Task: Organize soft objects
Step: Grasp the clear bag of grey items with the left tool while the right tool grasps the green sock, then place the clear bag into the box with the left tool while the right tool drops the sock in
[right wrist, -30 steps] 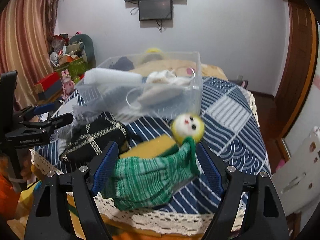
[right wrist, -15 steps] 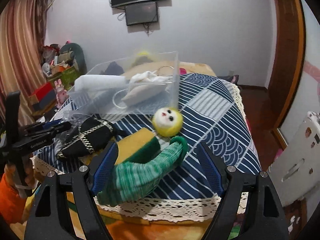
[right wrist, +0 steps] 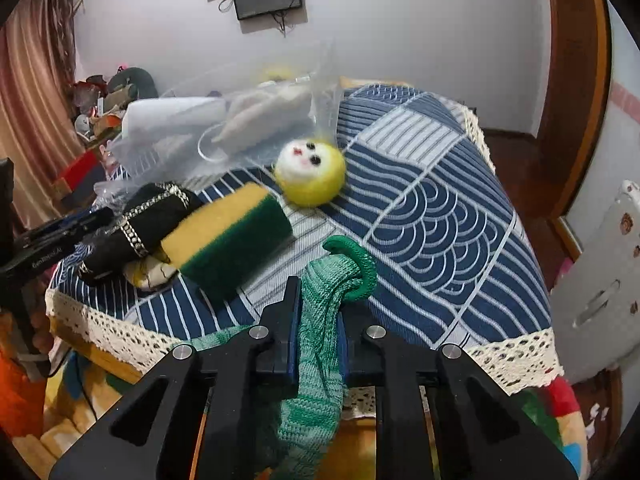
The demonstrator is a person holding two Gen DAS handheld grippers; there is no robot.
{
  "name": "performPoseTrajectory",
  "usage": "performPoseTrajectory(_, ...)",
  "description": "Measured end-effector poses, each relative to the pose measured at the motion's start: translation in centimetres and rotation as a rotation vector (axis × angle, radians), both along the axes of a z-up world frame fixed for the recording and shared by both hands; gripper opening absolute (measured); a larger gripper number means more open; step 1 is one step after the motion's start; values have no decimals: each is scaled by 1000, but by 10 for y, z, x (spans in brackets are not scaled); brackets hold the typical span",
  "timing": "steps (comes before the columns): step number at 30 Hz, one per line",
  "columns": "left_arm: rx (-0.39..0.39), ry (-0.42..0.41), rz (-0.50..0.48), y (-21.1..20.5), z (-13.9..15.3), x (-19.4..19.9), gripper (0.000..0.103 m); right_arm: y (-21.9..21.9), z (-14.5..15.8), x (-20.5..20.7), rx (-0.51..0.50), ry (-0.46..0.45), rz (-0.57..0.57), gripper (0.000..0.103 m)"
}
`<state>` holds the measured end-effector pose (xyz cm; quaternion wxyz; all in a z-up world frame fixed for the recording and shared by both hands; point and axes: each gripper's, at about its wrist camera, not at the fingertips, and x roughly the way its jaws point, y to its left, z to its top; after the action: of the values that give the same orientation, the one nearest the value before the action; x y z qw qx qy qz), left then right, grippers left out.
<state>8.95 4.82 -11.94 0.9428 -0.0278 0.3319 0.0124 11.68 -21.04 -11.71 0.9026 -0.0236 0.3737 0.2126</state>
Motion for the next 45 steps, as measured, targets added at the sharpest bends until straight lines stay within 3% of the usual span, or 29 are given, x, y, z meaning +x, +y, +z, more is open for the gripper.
performPoseTrajectory(5,-10,6,-2,3,-4,6,33,0,19,-6,1,-83,-2,12)
performPoseTrajectory(9,-22,-7,6,6,-2,5,22,0,39,-3,27,-142,-5,12)
performPoseTrajectory(19,-8,-95,34,10,37,-15,17,29,80,16,63,-273,20,12)
performPoseTrajectory(28,-57,-210,18,16,82,-13,16,56,97,34,92,-316,64,12)
performPoseTrajectory(36,-25,-297,10,10,113,15,16,79,108,50,73,-344,88,12)
performPoseTrajectory(45,1,-267,-17,-3,106,64,16,107,94,86,-21,-295,106,12)
